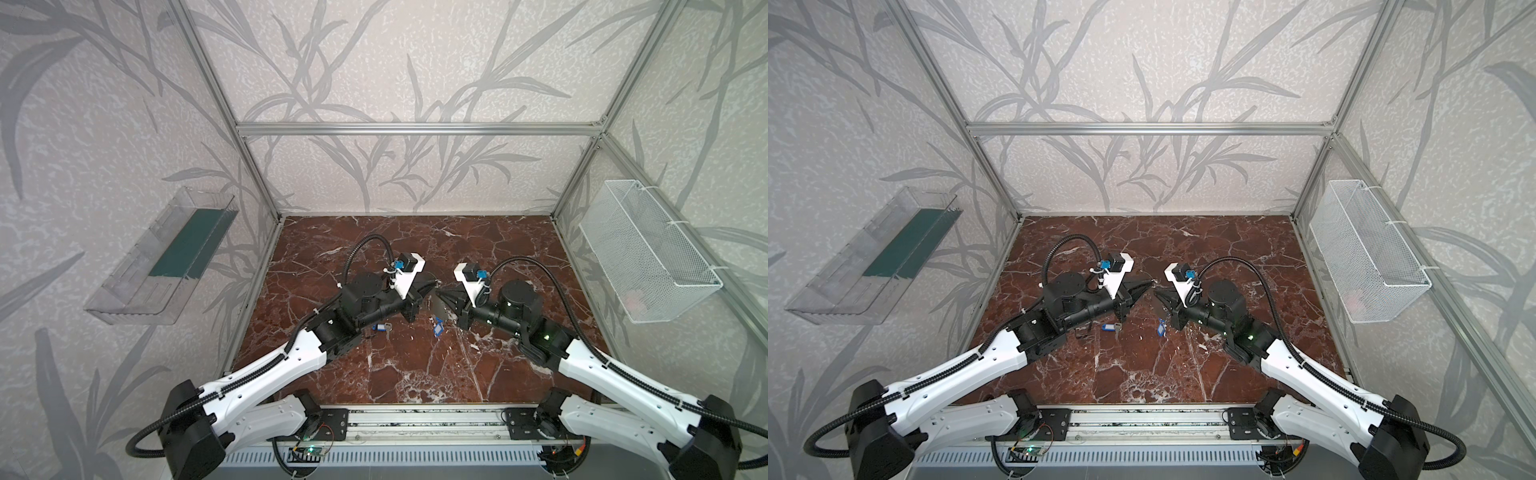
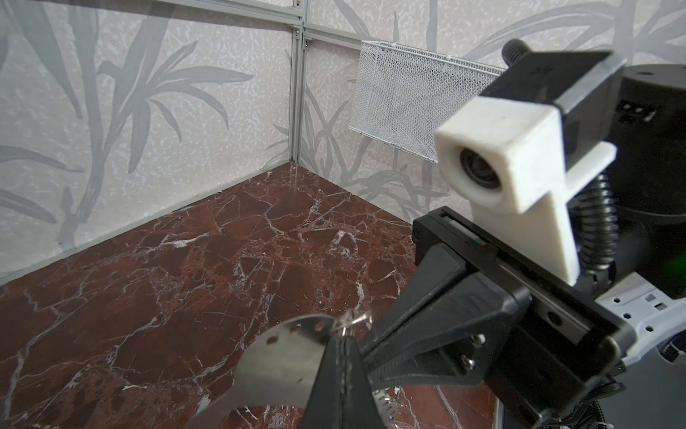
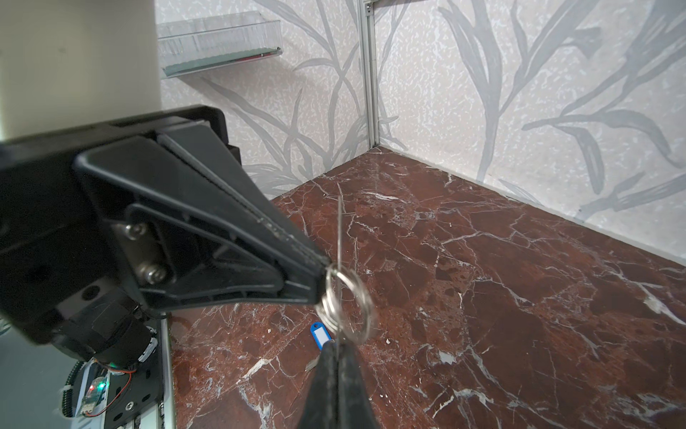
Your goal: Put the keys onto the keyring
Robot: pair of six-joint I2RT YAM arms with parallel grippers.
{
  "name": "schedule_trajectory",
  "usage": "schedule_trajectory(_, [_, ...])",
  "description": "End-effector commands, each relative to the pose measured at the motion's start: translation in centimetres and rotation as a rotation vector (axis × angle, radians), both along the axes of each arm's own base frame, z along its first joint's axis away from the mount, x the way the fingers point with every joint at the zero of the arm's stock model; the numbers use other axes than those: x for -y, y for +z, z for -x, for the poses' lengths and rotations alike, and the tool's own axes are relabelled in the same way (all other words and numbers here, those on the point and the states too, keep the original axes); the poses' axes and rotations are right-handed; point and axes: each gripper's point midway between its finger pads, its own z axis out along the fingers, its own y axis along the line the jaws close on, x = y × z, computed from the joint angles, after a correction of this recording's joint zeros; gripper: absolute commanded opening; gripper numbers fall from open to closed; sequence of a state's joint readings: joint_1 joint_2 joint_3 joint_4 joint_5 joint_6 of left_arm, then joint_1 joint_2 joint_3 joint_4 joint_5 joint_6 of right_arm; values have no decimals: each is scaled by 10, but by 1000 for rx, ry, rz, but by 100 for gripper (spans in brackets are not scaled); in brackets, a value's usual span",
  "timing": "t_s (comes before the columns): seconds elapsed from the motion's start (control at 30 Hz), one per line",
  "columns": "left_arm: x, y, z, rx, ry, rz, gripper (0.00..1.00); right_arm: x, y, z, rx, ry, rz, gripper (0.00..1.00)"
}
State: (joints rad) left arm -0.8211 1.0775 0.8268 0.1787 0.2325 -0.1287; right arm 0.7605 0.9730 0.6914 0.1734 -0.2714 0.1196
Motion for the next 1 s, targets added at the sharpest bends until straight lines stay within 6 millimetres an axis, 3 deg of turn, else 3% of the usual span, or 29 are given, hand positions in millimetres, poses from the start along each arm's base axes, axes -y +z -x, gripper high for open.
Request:
schedule_trajectory(0.0, [-10, 2, -8, 71, 75, -32, 0, -9, 32, 13, 26, 84, -66, 0])
schedule_trajectory(0.27, [-10, -2, -11, 91, 101, -69, 0, -7, 31, 10, 20, 56, -59, 0])
schedule_trajectory(0.67, [15, 25, 7, 45, -50, 162, 0, -13, 26, 4, -25, 50, -87, 0])
schedule_trajectory(0.73, [16, 23, 8, 36, -55, 166, 0, -12, 25, 4, -20, 44, -89, 5])
schedule_trajectory(0.83, [14, 22, 6, 41, -40, 175, 0, -9, 27, 7, -16, 45, -102, 25])
schedule_trajectory(0.97, [6, 27, 2, 51, 7, 221, 0, 4, 25, 4, -25, -11, -112, 26])
